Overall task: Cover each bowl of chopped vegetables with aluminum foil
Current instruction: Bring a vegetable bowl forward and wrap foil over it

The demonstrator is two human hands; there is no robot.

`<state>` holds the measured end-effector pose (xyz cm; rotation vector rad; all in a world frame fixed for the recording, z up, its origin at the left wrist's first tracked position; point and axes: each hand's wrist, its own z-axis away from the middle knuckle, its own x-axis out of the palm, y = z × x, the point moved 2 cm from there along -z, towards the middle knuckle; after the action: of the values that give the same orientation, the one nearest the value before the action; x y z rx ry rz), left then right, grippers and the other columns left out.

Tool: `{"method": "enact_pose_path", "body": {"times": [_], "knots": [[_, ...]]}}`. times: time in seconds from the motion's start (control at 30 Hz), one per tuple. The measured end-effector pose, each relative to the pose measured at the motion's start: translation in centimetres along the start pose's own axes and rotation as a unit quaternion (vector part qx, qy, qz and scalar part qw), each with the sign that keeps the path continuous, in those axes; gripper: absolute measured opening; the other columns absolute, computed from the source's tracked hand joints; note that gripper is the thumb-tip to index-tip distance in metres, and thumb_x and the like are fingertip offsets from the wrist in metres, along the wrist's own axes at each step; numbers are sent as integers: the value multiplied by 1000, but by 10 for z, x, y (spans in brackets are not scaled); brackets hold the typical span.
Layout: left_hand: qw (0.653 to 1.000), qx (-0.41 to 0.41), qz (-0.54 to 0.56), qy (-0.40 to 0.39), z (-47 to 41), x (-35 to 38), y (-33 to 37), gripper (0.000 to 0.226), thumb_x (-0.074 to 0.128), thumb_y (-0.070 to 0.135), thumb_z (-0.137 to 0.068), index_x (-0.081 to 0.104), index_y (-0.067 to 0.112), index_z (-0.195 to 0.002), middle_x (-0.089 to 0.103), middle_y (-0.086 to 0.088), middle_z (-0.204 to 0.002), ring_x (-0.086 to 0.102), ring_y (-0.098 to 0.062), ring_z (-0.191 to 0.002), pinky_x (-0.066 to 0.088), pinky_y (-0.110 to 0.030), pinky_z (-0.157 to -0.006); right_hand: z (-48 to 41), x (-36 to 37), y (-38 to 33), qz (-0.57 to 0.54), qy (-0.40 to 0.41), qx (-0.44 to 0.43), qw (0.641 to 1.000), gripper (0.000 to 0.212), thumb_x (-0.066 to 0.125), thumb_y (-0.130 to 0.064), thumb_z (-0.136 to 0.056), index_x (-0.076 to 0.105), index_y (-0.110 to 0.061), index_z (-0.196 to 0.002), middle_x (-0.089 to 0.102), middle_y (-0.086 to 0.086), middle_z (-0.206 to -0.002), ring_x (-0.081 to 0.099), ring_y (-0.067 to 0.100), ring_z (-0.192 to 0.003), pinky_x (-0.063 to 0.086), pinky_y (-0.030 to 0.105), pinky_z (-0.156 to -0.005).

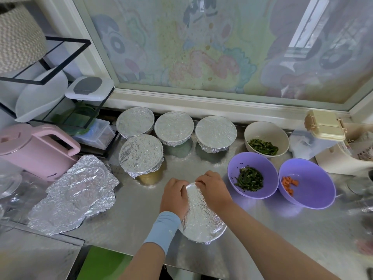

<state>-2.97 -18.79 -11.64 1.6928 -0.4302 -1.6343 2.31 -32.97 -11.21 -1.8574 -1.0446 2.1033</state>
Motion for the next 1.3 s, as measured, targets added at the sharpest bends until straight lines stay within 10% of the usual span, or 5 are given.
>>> {"method": "enact_pose_path", "body": {"times": [1.0, 1.13, 1.3], "knots": [[983, -131, 47, 119, 9, 2, -13, 25, 50, 22, -97, 58, 12, -75, 53, -3, -84, 51, -23, -77, 38, -29, -69, -10, 1, 2, 13, -38, -12, 999, 29, 50, -24, -100, 65, -20, -123, 58, -1, -110, 48, 21, -104, 39, 35, -96], [988, -135, -37, 67, -1, -3, -16, 28, 43, 17, -99, 62, 11, -119, 55, -10, -122, 51, -29, -115, 43, -35, -92, -3, 1, -3, 73, -53, 18, 996, 44, 36, -26, -103, 40, -16, -146, 44, 1, -144, 38, 24, -130, 32, 37, -107], [970, 145, -178, -83, 1, 8, -1, 53, 34, 24, -103, 21, 21, -155, 19, 5, -161, 15, -13, -148, 10, -28, -122, 29, 11, -4, 76, -56, 55, 994, 79, 2, -52, -86, 21, -18, -154, 17, 1, -162, 15, 18, -149, 20, 36, -118]]}}
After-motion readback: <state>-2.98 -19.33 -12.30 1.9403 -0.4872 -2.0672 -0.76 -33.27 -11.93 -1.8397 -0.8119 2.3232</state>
